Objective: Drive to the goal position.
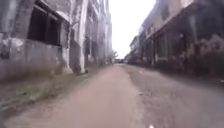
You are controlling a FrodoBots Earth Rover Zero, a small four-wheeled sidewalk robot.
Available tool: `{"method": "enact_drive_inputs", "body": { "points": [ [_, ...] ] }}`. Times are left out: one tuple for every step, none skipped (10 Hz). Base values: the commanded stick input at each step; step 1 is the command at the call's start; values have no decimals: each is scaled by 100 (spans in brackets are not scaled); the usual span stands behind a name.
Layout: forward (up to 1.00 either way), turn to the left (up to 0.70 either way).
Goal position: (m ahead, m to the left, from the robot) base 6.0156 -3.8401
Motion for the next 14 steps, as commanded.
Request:
{"method": "enact_drive_inputs", "body": {
  "points": [
    [50, 0],
    [50, 0],
    [50, 0],
    [50, 0],
    [50, 0],
    [50, -7],
    [50, -43],
    [50, -50],
    [50, 0],
    [50, 0],
    [50, 0],
    [50, 0],
    [50, 0],
    [50, 0]
  ]
}}
